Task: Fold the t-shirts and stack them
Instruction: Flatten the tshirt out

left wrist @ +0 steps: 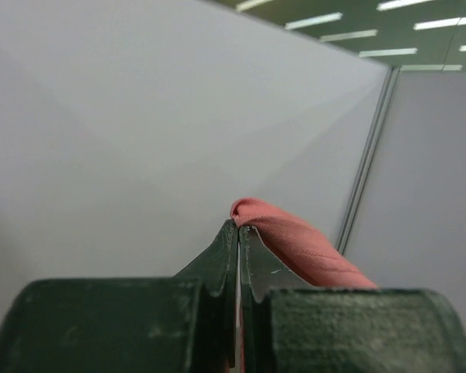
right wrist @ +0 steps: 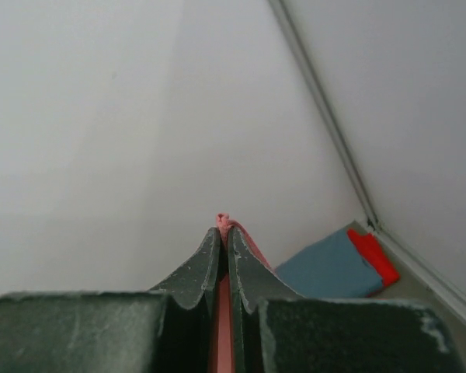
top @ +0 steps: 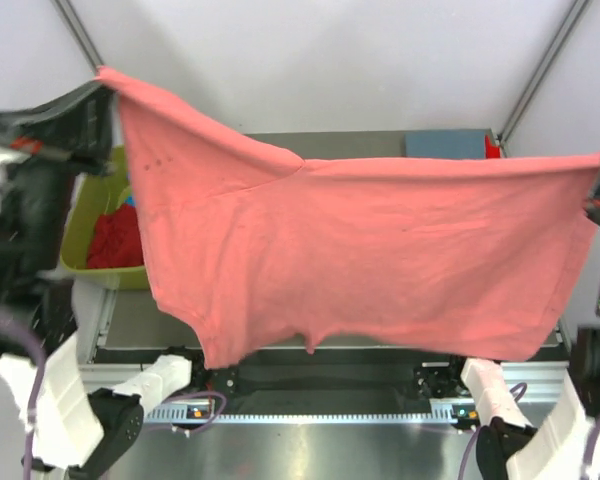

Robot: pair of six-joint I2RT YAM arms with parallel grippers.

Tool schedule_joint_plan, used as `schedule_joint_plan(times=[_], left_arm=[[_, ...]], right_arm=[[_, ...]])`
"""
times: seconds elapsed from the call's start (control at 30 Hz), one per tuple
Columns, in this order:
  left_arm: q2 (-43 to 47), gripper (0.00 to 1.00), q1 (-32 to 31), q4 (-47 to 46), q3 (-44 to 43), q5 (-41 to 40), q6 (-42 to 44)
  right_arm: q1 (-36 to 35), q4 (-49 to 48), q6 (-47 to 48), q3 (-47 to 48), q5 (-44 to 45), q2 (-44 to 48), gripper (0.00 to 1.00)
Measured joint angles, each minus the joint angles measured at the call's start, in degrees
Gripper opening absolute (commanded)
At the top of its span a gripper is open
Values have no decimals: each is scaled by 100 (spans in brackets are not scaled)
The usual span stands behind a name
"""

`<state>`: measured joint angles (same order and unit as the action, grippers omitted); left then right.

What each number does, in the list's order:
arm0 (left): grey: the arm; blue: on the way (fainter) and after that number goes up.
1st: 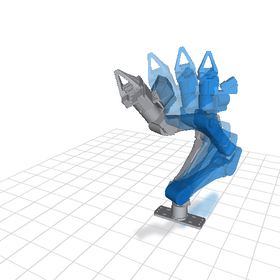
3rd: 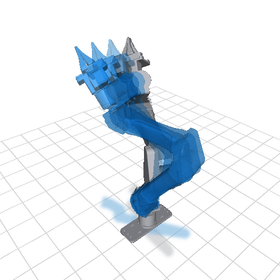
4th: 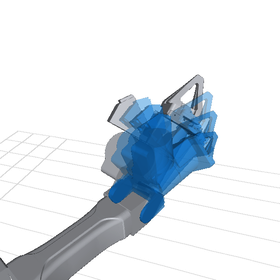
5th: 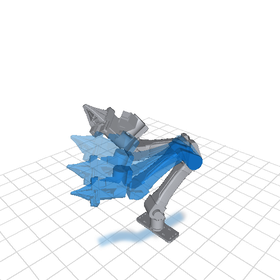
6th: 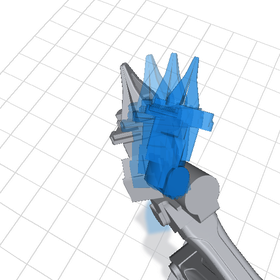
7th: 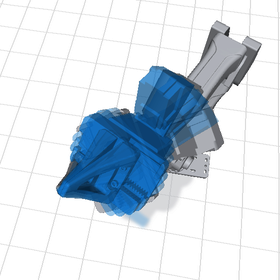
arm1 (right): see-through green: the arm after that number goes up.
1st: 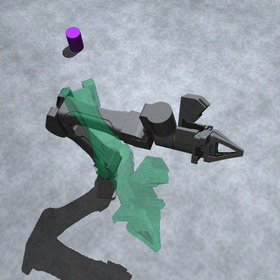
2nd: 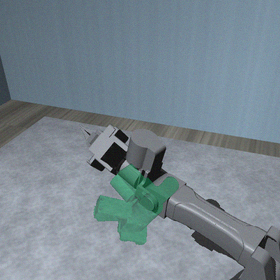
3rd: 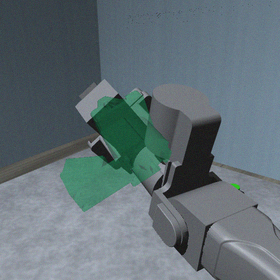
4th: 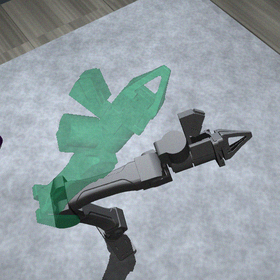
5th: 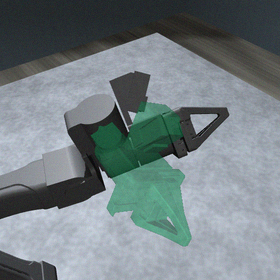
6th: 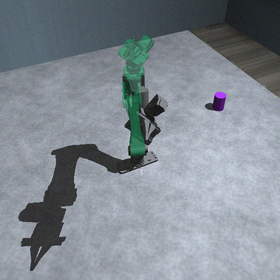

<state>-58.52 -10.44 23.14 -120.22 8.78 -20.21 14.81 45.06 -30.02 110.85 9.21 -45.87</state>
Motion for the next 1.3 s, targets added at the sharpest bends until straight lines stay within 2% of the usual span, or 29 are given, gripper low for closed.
schedule_joint_plan(times=[0.1,0.23,0.43,0.5,0.63,0.73,0.83,0.87,0.93,1.03,1.13,1.3], left_arm=[[-271,0,4,-72,546,114,103],[-968,0,7,-116,1174,251,389],[-2704,0,81,-358,1215,-275,907],[-3335,0,179,-358,765,-433,925],[-4398,0,380,-649,-640,-632,785],[-4627,0,520,-1019,-1272,-501,590],[-4428,0,544,-1434,-1335,-236,505],[-4218,0,538,-1611,-1139,-127,485],[-3571,0,522,-2022,-212,81,424],[-2055,0,483,-2535,1989,372,232],[-885,0,378,-2677,3582,566,74],[868,0,317,-2465,5847,575,-286]], right_arm=[[-2,-310,2,-791,-645,-160,0],[-2,-737,-20,-1639,-1292,-929,0],[-4,-1746,-107,-1753,-1875,-2544,0],[-7,-1869,-87,-1259,-2011,-3073,0],[-4,-2020,46,702,-2170,-4382,0],[48,-2326,87,1694,-2258,-4935,0],[269,-2551,28,1781,-2396,-4942,0],[376,-2610,11,1762,-2455,-4918,0],[542,-2804,-7,1401,-2540,-4760,0],[656,-3071,15,22,-2553,-4083,0],[662,-3399,44,-1626,-2518,-3287,0],[669,-3346,-13,-3895,-2358,-2267,0]])
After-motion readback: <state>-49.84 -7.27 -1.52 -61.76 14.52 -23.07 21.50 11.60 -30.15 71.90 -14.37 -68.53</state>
